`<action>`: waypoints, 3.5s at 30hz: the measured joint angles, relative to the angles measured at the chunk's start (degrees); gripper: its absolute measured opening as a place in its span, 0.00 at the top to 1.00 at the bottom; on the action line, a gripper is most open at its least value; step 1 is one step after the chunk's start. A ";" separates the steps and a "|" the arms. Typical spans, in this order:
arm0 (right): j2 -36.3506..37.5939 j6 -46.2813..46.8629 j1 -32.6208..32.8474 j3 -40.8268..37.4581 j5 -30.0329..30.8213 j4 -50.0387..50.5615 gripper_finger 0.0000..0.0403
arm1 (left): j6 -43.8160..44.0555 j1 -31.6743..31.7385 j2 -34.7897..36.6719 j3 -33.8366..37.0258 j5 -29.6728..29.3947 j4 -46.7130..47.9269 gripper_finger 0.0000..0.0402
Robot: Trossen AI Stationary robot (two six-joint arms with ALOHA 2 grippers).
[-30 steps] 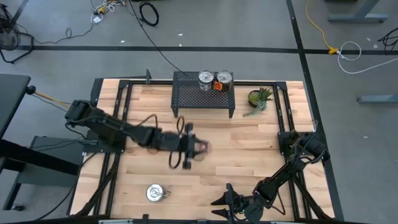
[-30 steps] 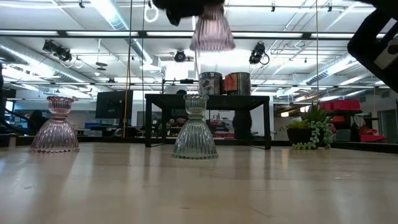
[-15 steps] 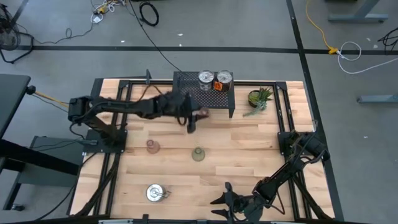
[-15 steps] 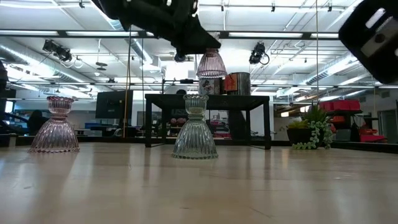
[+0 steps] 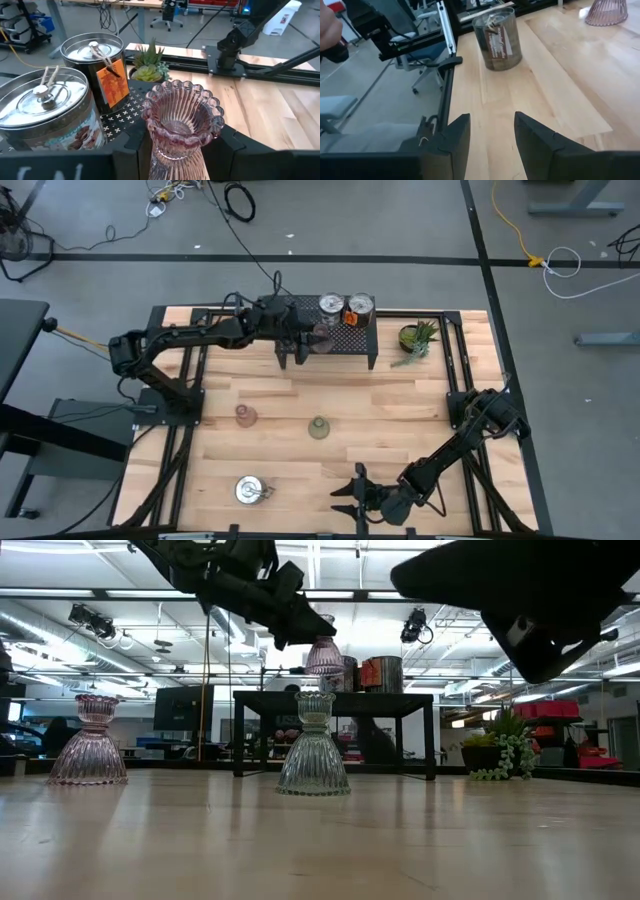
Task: Pick & Place candle stick holders
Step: Put the bottom pink candle holder on the shelf, then put the green candle holder on the shelf aligned with the pink candle holder
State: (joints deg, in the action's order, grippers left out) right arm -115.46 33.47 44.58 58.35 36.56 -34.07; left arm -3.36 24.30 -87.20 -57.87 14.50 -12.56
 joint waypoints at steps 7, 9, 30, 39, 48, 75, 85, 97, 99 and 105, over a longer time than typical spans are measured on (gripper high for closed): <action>0.00 0.02 -0.04 0.00 0.02 1.20 0.62 | -0.02 0.30 -0.93 0.00 0.61 -0.57 0.67; 0.00 0.02 -0.04 0.00 0.02 1.10 0.62 | -0.02 0.28 -1.72 0.00 0.66 -0.87 0.67; 0.00 0.02 -0.11 0.00 0.02 1.64 0.62 | 0.76 0.93 -6.80 0.00 -1.40 -8.15 0.67; 0.00 0.04 -0.11 0.00 0.02 1.91 0.62 | 1.18 1.36 -6.87 0.00 -1.77 -9.23 0.67; 0.00 0.04 -0.11 0.00 0.00 2.01 0.62 | 1.62 1.37 -8.48 -0.04 -1.86 -10.22 0.60; 0.00 0.04 -0.13 0.00 -0.15 2.09 0.62 | 4.68 1.23 -8.48 -0.04 -7.00 -14.04 0.46; 0.00 0.08 -0.13 0.00 -0.07 2.48 0.62 | 4.70 1.19 -8.44 -0.04 -5.25 -16.55 0.46; 0.00 7.66 -0.17 0.02 5.74 10.22 0.62 | 4.26 1.24 -2.83 -0.02 -4.81 -17.44 0.46; 0.00 12.12 -0.17 0.02 8.35 14.15 0.62 | 4.46 0.84 -0.82 -0.03 -1.71 -16.44 0.46; 0.00 19.81 -1.54 0.02 11.41 21.38 0.61 | 3.38 0.17 6.94 -0.04 9.64 -2.17 0.46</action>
State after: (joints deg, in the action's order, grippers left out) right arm -115.46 53.28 43.04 58.37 47.97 -12.69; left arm 0.02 24.47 -80.26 -57.91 24.14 -14.72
